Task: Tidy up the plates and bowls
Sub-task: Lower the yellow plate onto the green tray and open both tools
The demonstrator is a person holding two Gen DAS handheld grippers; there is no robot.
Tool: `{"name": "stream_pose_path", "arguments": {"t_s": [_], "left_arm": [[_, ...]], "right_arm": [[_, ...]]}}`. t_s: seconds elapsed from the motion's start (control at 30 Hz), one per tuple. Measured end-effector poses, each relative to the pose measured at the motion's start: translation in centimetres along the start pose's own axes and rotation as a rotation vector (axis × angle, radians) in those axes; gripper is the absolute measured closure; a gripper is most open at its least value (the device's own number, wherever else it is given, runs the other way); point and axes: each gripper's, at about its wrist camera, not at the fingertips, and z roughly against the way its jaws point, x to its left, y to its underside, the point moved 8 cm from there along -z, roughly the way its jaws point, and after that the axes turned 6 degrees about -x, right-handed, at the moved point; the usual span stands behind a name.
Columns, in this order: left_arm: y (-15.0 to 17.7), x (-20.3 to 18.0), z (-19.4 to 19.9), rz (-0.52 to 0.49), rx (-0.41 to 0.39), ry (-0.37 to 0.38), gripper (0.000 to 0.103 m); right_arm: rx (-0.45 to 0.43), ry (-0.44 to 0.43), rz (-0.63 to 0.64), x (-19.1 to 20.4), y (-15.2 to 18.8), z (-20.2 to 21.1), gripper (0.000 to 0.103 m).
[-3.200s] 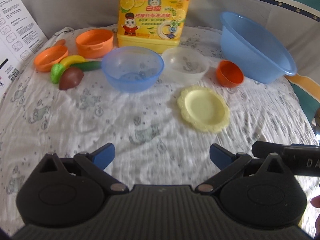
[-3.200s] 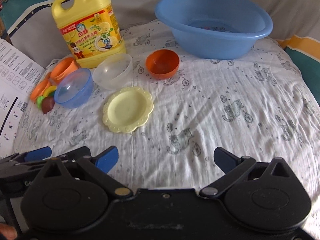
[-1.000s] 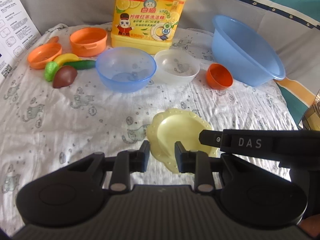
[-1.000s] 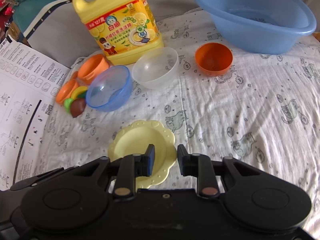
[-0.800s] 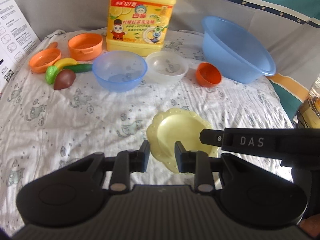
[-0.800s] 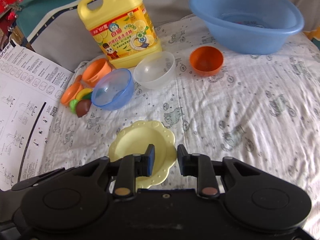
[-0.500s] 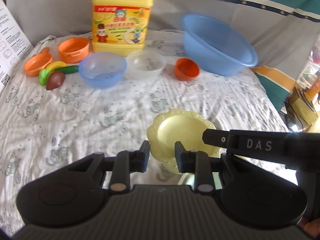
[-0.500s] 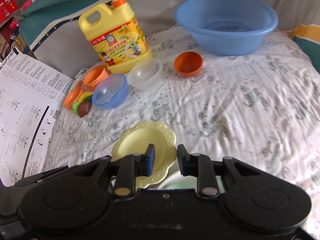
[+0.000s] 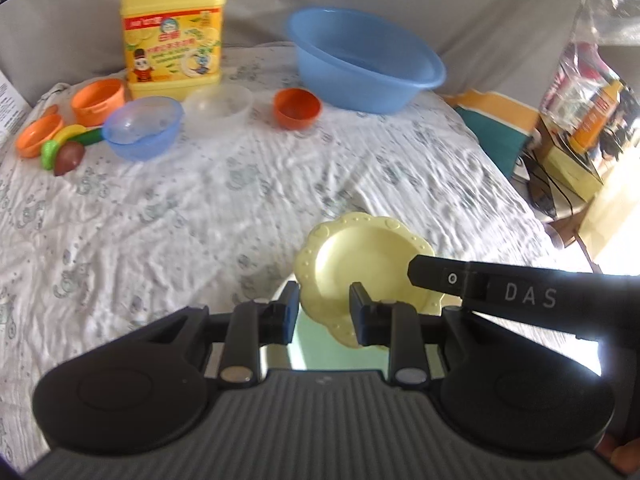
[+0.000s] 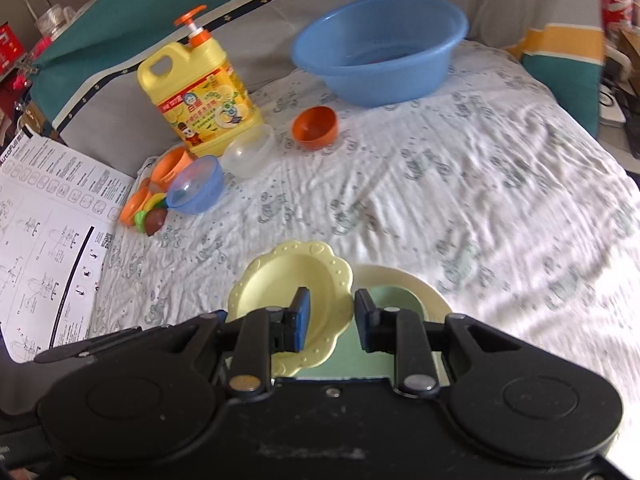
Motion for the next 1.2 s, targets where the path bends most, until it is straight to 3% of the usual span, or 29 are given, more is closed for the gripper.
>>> {"name": "stream_pose_path", "arguments": {"t_s": [0.33,0.8,0.87,0.93,1.07,1.1,1.2], "left_arm": [[2.6,-2.9,-0.8,-0.049,0.067,0.03,0.077],[4.3,-2.0,-1.5,-0.061,0.122,0.005,0.075],[4.3,-2.2,-1.5,-0.075,0.119,0.006,0.067],[4.0,-2.2,-1.1,-0.08,0.1,0.002,0.034],[2.9,-1.7,0.1,-0.097,0.032,-0.024,0.005],[2.7,-1.6,0.5,-0.095,0.019,-0.03,0.002],[2.2,-1.0,0.8,-0.077,0.004,-0.024,0.0]], "right_arm": [[0.022,0.015,-0.047,-3.7,2.5,1.8,0.078],[0.09,-0.007,-0.076,-3.7,4.6,0.1,0.077],[0.092,-0.012,-0.074,-3.6,4.7,0.1,0.076],[0.085,-0.015,-0.069,-3.6,4.5,0.2,0.067],[0.053,-0.004,-0.081,-3.9,3.8,0.8,0.029],[0.044,0.003,-0.087,-4.1,3.6,0.9,0.02],[0.029,0.009,-0.095,-4.3,3.2,1.2,0.012]]}}
